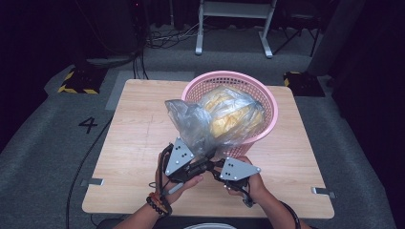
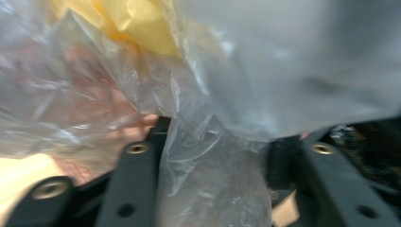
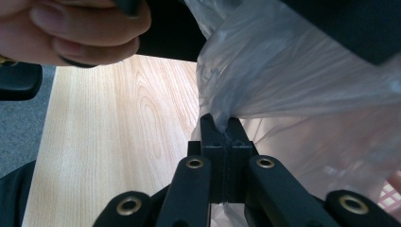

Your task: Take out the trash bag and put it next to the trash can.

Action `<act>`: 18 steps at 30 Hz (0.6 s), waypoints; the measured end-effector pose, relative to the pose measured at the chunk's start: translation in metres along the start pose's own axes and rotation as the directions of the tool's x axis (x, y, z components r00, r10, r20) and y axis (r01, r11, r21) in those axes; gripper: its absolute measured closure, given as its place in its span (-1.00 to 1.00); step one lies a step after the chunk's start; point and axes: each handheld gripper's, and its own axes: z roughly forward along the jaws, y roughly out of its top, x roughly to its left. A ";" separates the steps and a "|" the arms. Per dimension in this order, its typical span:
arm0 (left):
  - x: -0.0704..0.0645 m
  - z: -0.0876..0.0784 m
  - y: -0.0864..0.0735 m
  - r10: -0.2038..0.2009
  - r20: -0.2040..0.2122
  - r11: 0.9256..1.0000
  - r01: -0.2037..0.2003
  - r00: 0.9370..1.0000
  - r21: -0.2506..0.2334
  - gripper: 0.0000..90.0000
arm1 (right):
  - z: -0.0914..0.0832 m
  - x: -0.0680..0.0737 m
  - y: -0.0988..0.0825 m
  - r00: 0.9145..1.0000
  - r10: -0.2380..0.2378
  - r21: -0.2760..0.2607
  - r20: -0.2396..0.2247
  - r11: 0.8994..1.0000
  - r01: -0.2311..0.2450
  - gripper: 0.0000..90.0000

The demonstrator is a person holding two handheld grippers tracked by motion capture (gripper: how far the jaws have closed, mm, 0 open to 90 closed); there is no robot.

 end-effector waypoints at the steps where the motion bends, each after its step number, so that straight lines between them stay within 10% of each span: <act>1: 0.001 -0.003 -0.001 0.025 0.018 1.000 -0.025 1.000 -0.016 0.64 | -0.003 0.000 -0.001 1.000 0.002 -0.010 -0.002 1.000 -0.002 0.95; 9: 0.014 -0.020 0.001 0.094 0.071 0.992 -0.087 0.993 -0.089 0.91 | -0.022 -0.005 -0.018 0.998 0.055 -0.083 -0.017 0.995 -0.056 0.32; 18: 0.024 -0.041 0.014 0.175 0.078 0.981 -0.167 0.981 -0.102 0.90 | -0.042 -0.012 -0.034 0.994 0.088 -0.120 -0.070 0.988 -0.096 0.12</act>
